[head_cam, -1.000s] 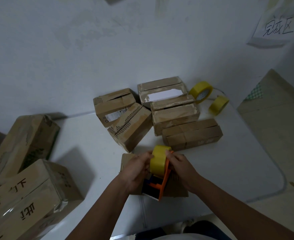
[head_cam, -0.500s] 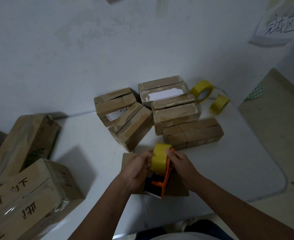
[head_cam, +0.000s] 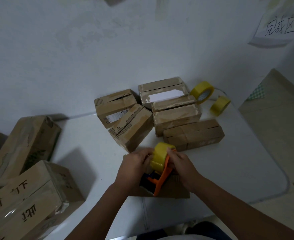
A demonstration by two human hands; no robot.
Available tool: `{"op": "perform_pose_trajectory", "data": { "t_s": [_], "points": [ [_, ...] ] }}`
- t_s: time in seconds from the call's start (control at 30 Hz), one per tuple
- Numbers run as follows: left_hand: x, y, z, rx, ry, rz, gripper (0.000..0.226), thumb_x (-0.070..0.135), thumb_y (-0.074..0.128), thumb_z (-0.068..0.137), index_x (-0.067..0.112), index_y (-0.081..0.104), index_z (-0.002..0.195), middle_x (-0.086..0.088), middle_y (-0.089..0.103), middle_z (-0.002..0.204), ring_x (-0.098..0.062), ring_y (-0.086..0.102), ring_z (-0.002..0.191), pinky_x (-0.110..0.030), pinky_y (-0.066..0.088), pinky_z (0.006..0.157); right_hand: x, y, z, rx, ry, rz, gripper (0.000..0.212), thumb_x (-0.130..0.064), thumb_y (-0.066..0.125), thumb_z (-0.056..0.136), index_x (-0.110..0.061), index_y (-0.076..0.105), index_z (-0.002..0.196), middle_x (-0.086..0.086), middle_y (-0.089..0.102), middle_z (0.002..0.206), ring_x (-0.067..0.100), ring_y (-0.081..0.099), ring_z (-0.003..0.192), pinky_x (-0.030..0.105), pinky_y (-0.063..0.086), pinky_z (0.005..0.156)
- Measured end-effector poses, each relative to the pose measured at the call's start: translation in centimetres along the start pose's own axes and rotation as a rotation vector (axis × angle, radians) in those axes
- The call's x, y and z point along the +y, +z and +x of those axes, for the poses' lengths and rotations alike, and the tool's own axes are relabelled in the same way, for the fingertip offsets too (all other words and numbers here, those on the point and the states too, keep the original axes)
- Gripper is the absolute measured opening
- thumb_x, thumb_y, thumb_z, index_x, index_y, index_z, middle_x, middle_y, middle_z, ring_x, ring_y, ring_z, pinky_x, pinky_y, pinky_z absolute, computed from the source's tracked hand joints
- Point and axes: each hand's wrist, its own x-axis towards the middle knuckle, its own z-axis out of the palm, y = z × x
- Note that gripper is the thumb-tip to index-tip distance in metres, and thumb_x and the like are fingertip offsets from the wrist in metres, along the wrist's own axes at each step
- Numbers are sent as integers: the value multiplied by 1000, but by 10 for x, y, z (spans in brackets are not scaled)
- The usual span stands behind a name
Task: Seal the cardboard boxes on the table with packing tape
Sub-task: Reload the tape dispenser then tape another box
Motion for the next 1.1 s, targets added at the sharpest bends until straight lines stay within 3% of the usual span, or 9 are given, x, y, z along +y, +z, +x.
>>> {"op": "perform_pose_trajectory", "data": {
  "t_s": [0.13,0.2,0.3,0.43,0.67,0.83,0.9,1.0,1.1],
  "points": [
    [1,-11,2,18,214,379,28,16,82,76,20,69,101,1,69,85,-16,66,74,-25,52,55,-1,5,1,3,-4,-47,29,-53,51,93,-28,65,90,10,65,114,24,61,106,47,47,99],
    [2,-16,7,15,264,489,33,11,88,67,16,69,94,1,67,78,-17,63,69,-25,49,50,-2,8,3,18,-5,-89,28,-54,50,93,-31,63,89,8,63,114,23,60,106,46,47,100],
    [4,-18,13,18,323,566,36,10,89,62,13,72,95,-1,70,79,-18,63,68,-25,50,50,-1,10,5,30,-13,-115,35,-57,50,92,-26,65,90,10,64,110,24,60,104,49,47,99],
    [13,-20,17,-7,384,668,28,9,88,58,11,70,79,-3,62,63,-18,59,58,-25,47,49,-1,12,4,47,-10,-124,48,-66,52,85,-22,69,93,12,67,104,25,62,101,50,49,97],
    [18,-16,22,-63,409,735,27,13,85,64,10,65,81,-5,62,63,-20,59,58,-29,51,56,0,14,2,88,-28,-135,51,-58,50,92,-10,67,98,23,64,107,34,62,101,52,49,96],
    [19,-14,17,-79,379,695,28,15,87,63,12,65,80,-4,61,63,-18,58,58,-29,49,54,2,13,2,104,-59,-133,58,-58,51,90,-2,65,91,21,54,80,34,57,80,41,47,74],
    [22,-17,14,-91,270,608,26,21,85,68,15,64,81,-2,61,65,-17,58,60,-28,49,54,1,12,3,104,-50,-136,55,-58,52,90,-6,67,91,25,60,89,36,62,87,41,50,79],
    [15,-23,14,-174,-56,220,9,31,62,94,22,59,94,4,62,88,-12,58,78,-25,50,66,-3,9,3,59,-11,-119,43,-55,51,92,-16,68,96,18,65,107,29,62,101,47,50,95],
    [5,-21,13,-188,-192,-86,10,25,68,91,28,58,90,9,58,93,-6,56,83,-11,42,67,-9,8,-2,-18,49,-92,45,-54,47,95,-20,61,121,7,62,122,22,56,114,35,43,97]
  ]
}}
